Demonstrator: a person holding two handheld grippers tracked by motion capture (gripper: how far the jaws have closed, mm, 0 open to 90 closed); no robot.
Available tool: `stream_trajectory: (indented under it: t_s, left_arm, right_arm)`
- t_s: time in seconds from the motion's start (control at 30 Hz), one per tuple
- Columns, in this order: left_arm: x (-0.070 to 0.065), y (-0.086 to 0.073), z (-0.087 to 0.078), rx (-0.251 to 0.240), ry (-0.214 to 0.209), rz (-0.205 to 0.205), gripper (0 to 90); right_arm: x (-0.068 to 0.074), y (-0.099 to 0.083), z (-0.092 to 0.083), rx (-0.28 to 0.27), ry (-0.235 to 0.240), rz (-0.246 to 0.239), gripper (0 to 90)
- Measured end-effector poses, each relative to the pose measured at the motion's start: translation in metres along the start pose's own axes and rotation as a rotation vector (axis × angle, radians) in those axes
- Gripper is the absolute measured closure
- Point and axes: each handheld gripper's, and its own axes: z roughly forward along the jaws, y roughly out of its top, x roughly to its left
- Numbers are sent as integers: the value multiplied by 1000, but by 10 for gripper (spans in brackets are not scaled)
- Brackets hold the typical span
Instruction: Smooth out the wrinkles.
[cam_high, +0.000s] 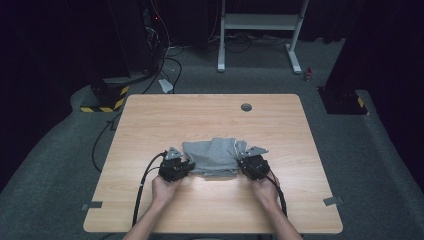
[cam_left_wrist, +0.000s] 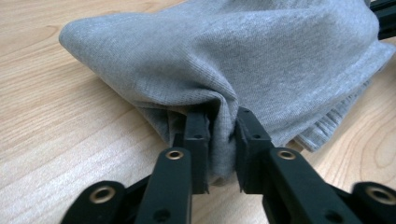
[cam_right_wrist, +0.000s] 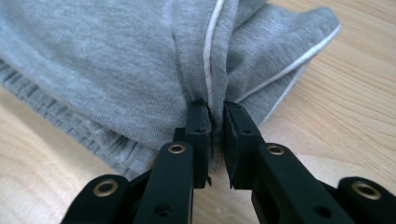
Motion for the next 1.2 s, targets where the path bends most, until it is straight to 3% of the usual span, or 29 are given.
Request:
stream_trajectory:
  t_s: [0.1,0.2,0.33,0.57,0.67,0.77,0.87,1.03,1.2]
  left_arm:
    - [0,2,-4,20,-6,16,668]
    - [2,4,-14,14,-30,-24,537]
    - [8,10,-30,-20,-41,-49,457]
    - [26,34,-31,-7,-16,-118,427]
    - [32,45,-20,39,-6,-135,416]
    - [37,54,-12,46,11,-155,417]
    - [39,62,-5,58,9,-173,417]
    - [41,71,12,119,22,-172,432]
    - [44,68,25,164,6,-191,560]
  right_arm:
    - [-1,2,-3,8,19,22,755]
    - [-2,2,-12,1,37,44,651]
    - [-3,8,-30,-33,39,60,614]
    - [-4,37,-43,-125,47,85,609]
    - [-6,55,-35,-120,39,94,603]
    - [-8,66,-20,-86,43,118,574]
    - [-14,71,-5,-51,26,147,564]
    - [-21,71,8,-8,9,183,585]
    - [-24,69,15,24,47,185,749]
